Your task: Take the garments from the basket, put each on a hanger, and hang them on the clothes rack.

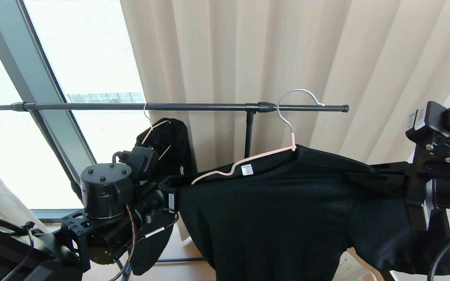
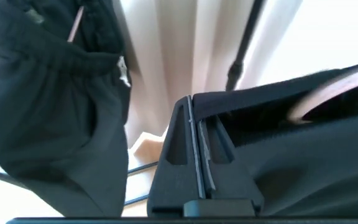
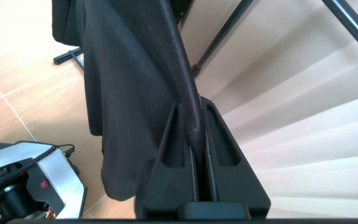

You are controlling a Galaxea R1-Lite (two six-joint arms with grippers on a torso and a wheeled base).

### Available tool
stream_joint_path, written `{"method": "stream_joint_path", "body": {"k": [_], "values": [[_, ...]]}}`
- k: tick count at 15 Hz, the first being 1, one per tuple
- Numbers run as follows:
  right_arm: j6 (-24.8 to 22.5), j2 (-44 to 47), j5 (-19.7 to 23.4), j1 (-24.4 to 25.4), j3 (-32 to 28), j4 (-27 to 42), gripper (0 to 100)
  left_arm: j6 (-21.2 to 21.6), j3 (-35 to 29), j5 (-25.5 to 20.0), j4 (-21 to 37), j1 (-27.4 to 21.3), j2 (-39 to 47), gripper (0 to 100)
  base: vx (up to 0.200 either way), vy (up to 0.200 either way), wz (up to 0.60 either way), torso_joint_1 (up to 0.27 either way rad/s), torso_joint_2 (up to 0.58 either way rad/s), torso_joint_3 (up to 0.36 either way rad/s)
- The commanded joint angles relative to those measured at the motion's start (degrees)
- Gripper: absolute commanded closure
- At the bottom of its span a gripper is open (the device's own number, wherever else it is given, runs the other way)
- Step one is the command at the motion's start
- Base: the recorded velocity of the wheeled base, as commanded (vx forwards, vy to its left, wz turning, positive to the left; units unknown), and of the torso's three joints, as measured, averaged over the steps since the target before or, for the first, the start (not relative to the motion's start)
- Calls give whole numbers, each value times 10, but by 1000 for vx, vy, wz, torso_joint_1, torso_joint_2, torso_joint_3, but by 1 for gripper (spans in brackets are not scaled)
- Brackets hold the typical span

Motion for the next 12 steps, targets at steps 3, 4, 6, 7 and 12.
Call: {"method": "stream_joint_path", "body": {"k": [3,4,6,7,12], "values": [[0,11,-1,1,10,-19,100,37,-38,-1,3,-19,-59,100,0,0,0,0,0,0],[8,13,-2,1,10,-33,100,44,-41,-1,5,-29,-66,100,0,0,0,0,0,0],[61,20,-3,9,10,-53,100,54,-35,0,5,-59,-76,100,0,0,0,0,0,0],[67,21,-4,14,11,-57,100,58,-34,1,5,-65,-78,100,0,0,0,0,0,0],[108,45,-10,28,74,-169,100,93,-57,2,9,-106,-83,100,0,0,0,0,0,0]]}}
